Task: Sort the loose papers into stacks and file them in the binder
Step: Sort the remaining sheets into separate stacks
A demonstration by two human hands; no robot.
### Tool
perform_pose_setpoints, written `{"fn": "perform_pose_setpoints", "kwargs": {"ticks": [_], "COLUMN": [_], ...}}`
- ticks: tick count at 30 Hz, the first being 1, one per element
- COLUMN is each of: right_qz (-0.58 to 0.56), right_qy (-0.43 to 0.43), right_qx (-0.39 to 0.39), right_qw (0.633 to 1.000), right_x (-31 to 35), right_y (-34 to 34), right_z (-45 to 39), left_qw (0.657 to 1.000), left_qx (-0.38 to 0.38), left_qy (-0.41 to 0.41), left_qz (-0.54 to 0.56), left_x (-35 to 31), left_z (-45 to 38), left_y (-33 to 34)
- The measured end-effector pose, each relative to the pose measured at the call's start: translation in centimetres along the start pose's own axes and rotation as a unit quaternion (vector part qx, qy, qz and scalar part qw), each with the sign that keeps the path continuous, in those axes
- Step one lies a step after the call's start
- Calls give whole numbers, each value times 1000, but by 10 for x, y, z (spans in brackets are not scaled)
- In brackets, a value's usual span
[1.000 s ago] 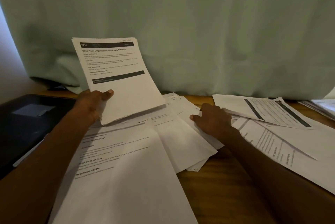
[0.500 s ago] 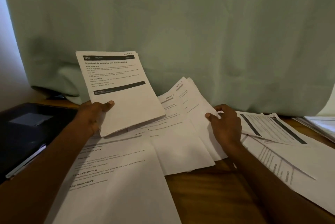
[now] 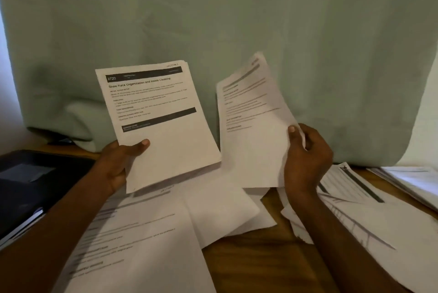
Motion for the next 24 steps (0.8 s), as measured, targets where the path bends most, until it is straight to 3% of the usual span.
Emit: {"fn": "perform_pose_setpoints", "kwargs": {"ticks": [3, 9, 13, 17, 21, 24], "right_qz": [-123, -227, -208, -210, -166, -66], "right_qy": [32, 87, 121, 209, 268, 286], "right_qx": [-40, -41, 86, 220, 303, 361], "right_qw": [991, 969, 967, 930, 899, 885], "right_x": [-5, -9, -4, -15, -17, -19], "right_y": [-11, -12, 18, 63, 89, 97], "right_z": [-9, -16, 2, 51, 88, 98], "left_qw": [999, 994, 993, 986, 977, 969], "left_qx": [28, 68, 106, 134, 99, 77], "left_qy": [12, 14, -18, -76, -150, -191], "left_qz": [40, 88, 56, -64, -112, -138], "left_x": [-6, -13, -22, -22, -11, -5], "left_z": [3, 6, 9, 9, 10, 15], "left_y": [14, 32, 37, 30, 0, -18]}}
Point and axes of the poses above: each hand's wrist, its own z-axis away from the middle knuckle, its own y-axis out of the palm, x = y × z, the point moved 5 cm from there along -z, towards the middle knuckle, and after that the axes turned 15 degrees about x, right-handed, at the moved point
